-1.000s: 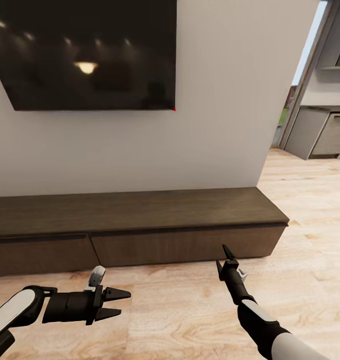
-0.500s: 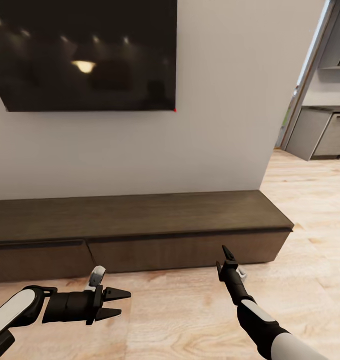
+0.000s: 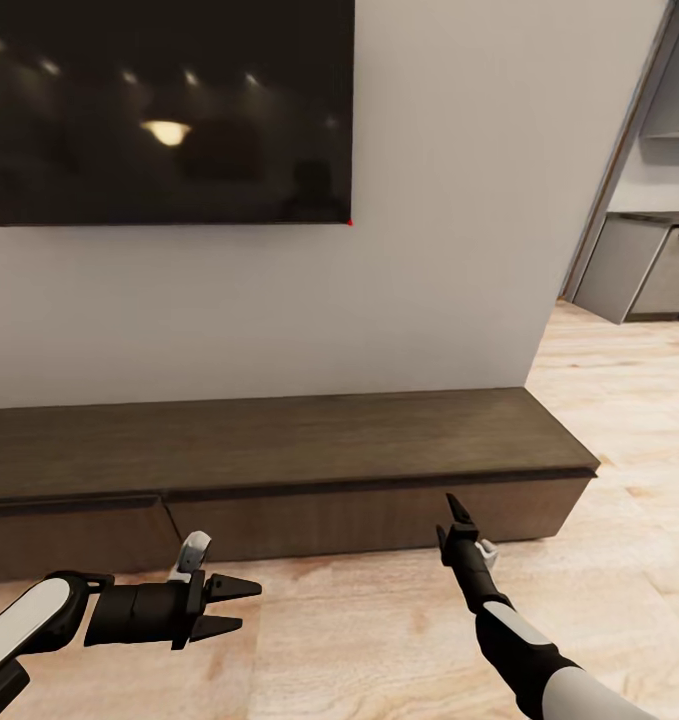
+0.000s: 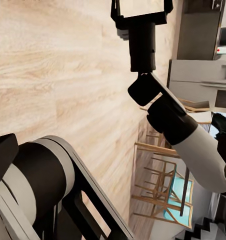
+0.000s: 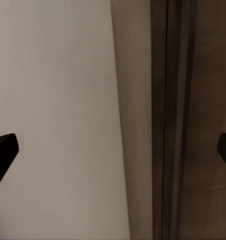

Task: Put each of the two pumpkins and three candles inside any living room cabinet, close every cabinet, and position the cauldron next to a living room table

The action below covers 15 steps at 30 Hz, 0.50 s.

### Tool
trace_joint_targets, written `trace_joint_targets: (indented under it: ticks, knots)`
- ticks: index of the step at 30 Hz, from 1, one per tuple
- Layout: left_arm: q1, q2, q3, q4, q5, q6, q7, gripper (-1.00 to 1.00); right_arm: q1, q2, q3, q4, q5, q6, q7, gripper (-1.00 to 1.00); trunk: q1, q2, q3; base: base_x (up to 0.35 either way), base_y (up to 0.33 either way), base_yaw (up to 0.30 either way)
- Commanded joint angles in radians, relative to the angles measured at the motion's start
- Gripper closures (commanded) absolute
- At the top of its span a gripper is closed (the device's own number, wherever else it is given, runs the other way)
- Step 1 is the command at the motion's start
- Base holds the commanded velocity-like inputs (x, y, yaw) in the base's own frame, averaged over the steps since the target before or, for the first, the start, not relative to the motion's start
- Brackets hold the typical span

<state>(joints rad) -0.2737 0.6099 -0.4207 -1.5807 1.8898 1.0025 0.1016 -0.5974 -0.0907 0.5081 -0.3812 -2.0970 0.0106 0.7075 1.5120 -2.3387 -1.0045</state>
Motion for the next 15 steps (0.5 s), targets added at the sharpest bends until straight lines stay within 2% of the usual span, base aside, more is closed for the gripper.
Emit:
trace_joint_targets:
  ticks: [1,7,15]
  knots:
    - [-0.001,0.001,-0.001,-0.001,0.011,0.001,0.010,-1.00,-0.001,-0.002,0.007,0.001,-0.010,-0.001,0.004,-1.00,0.000,0.000,-0.001,0.012,0.000,0.000]
    - [-0.001,0.001,0.000,-0.002,0.012,0.001,0.010,-1.00,-0.001,-0.006,0.007,0.003,-0.008,-0.005,0.003,-1.00,0.004,-0.007,-0.004,0.003,0.000,0.000]
    - [-0.001,0.001,0.000,-0.009,0.012,0.001,0.010,-1.00,-0.001,-0.006,0.007,0.017,-0.008,-0.023,0.003,-1.00,0.034,-0.063,-0.029,0.000,0.000,0.000]
